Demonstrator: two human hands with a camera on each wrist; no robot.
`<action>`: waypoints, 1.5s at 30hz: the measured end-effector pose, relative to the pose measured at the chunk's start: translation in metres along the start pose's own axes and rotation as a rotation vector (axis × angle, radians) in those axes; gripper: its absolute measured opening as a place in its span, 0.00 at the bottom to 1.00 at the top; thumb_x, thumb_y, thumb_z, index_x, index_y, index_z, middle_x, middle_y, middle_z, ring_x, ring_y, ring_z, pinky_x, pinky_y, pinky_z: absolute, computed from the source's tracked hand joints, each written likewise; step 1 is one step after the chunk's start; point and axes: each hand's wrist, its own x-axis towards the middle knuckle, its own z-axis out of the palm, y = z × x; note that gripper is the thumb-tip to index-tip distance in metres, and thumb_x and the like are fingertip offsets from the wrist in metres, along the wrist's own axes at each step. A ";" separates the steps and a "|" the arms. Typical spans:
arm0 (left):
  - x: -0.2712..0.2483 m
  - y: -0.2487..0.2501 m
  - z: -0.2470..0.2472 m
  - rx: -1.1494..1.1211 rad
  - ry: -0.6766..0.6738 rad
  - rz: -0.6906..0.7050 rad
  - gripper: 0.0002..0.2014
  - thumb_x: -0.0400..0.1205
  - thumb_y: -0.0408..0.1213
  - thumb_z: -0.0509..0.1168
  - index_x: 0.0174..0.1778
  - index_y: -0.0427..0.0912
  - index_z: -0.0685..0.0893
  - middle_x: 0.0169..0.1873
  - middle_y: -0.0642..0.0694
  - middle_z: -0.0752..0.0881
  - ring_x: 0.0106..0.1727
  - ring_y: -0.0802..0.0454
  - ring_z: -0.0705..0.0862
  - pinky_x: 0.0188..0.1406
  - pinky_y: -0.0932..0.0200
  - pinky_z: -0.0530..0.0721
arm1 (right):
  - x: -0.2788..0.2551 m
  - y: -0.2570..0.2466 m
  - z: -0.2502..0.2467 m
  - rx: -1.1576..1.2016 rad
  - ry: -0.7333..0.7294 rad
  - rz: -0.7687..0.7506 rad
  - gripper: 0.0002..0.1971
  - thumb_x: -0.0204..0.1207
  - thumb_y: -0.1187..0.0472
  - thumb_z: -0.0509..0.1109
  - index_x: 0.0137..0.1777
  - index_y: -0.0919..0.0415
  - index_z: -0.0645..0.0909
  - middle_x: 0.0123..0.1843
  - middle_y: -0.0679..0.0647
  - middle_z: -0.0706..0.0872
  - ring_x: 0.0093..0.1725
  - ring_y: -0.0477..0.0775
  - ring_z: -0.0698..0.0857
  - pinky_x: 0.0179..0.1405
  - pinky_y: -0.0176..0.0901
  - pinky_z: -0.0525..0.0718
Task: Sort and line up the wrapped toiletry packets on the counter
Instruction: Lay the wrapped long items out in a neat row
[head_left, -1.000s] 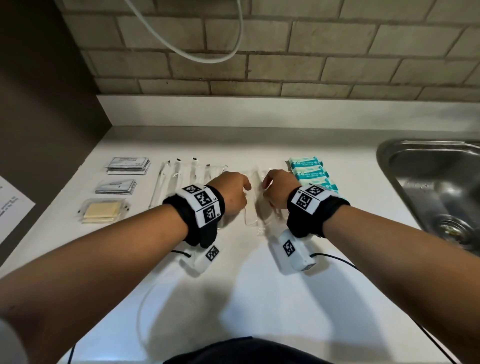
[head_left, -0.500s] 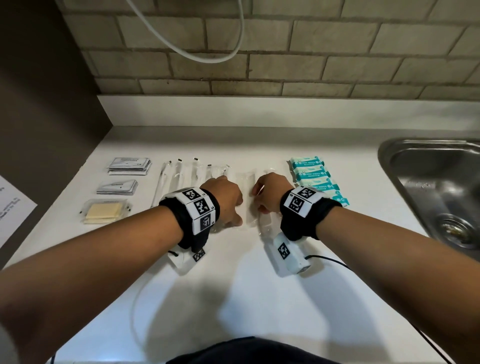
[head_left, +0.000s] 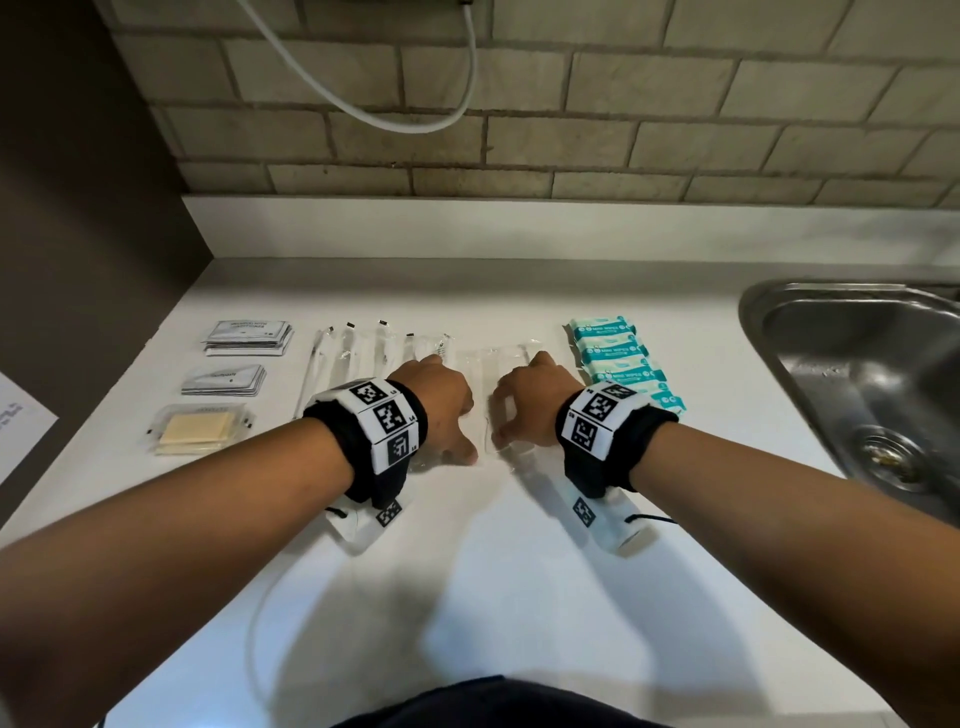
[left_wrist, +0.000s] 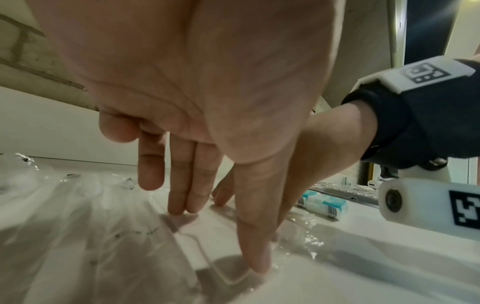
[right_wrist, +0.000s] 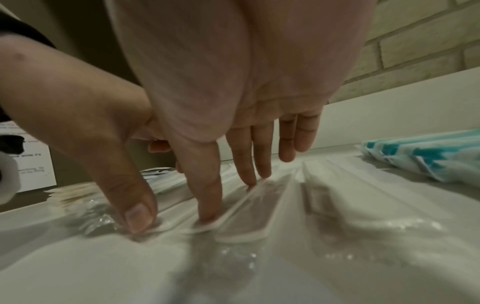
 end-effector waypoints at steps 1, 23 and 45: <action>0.000 0.000 0.000 0.004 -0.005 -0.005 0.24 0.63 0.61 0.74 0.27 0.48 0.71 0.39 0.48 0.70 0.48 0.45 0.77 0.39 0.56 0.76 | 0.000 -0.001 0.000 0.021 -0.013 0.001 0.20 0.66 0.43 0.77 0.56 0.51 0.87 0.53 0.51 0.86 0.70 0.58 0.69 0.64 0.54 0.80; 0.012 0.010 -0.011 -0.004 0.077 0.180 0.18 0.76 0.56 0.68 0.52 0.46 0.85 0.33 0.58 0.76 0.59 0.45 0.74 0.49 0.54 0.75 | -0.004 0.029 -0.022 -0.022 0.045 0.080 0.22 0.81 0.59 0.63 0.75 0.48 0.74 0.71 0.53 0.81 0.69 0.60 0.78 0.69 0.53 0.79; 0.047 0.061 0.007 0.081 0.078 0.291 0.13 0.77 0.57 0.64 0.56 0.62 0.84 0.54 0.58 0.83 0.59 0.47 0.71 0.59 0.49 0.69 | -0.006 0.055 -0.009 0.007 0.117 0.198 0.26 0.75 0.52 0.73 0.71 0.59 0.74 0.67 0.59 0.81 0.70 0.61 0.74 0.74 0.51 0.68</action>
